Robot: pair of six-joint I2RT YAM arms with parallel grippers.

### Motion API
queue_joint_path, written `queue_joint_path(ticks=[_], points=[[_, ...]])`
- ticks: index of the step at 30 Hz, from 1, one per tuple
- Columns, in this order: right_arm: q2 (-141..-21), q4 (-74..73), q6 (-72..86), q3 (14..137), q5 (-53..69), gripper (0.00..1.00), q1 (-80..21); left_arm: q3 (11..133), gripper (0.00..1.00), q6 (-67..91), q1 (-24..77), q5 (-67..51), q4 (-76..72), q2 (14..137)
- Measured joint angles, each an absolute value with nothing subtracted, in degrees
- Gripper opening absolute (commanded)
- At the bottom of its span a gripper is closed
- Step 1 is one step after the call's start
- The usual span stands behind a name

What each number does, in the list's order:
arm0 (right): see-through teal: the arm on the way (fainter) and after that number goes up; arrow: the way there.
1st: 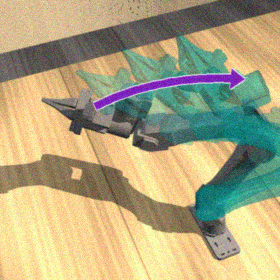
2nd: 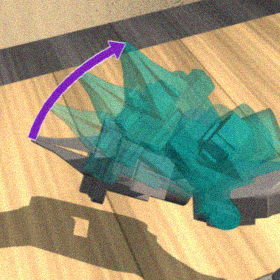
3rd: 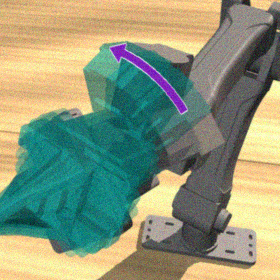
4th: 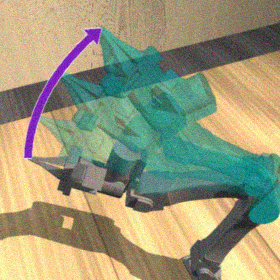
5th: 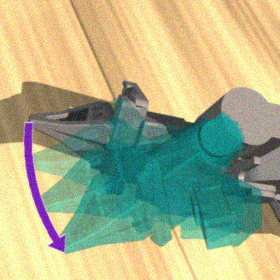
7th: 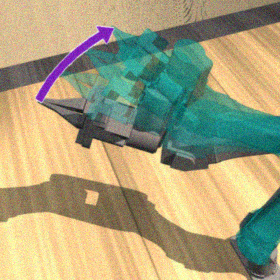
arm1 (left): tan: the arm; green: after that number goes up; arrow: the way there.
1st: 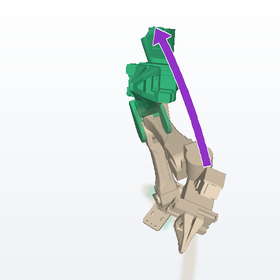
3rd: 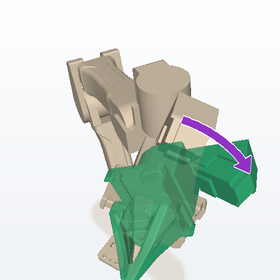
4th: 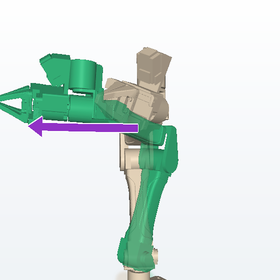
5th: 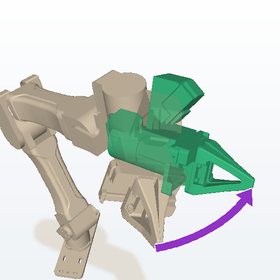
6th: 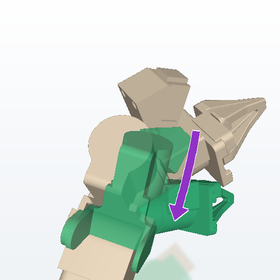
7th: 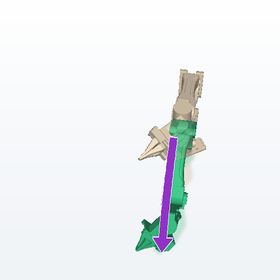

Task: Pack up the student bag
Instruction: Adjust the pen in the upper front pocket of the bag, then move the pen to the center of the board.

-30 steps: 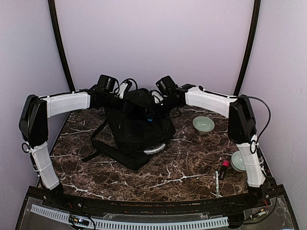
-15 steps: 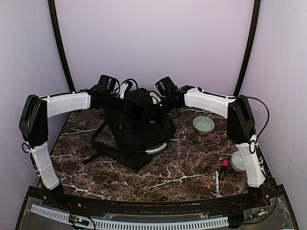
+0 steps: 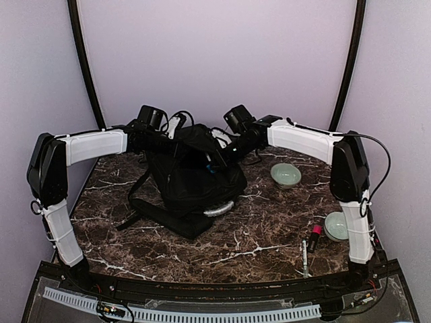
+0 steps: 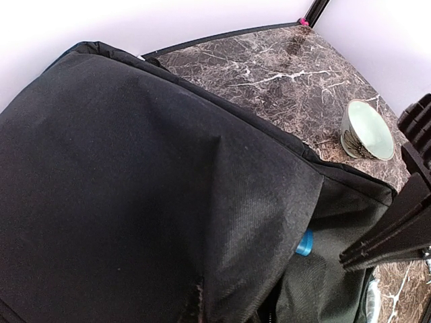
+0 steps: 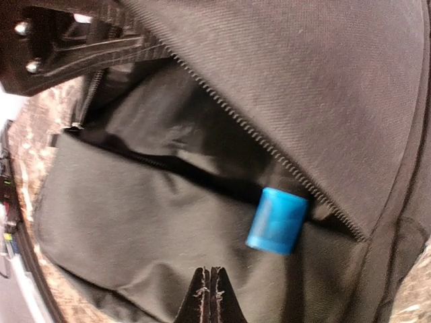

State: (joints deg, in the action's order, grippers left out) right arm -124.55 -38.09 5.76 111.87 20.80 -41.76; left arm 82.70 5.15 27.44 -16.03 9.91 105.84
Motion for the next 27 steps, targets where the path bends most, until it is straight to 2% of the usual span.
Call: queue_joint_path(ticks=[13, 23, 27], points=[[-133.27, -42.68, 0.19, 119.44, 15.49, 0.0, -41.63, 82.7, 0.03, 5.15, 27.62, -16.03, 10.02, 105.84], [-133.6, -28.12, 2.42, 116.97, 10.17, 0.02, -41.91, 82.87, 0.03, 5.15, 27.66, -15.42, 9.93, 105.84], [-132.51, -25.93, 3.38, 115.39, 10.98, 0.06, -41.87, 82.89, 0.03, 5.15, 27.68, -15.16, 9.93, 105.84]])
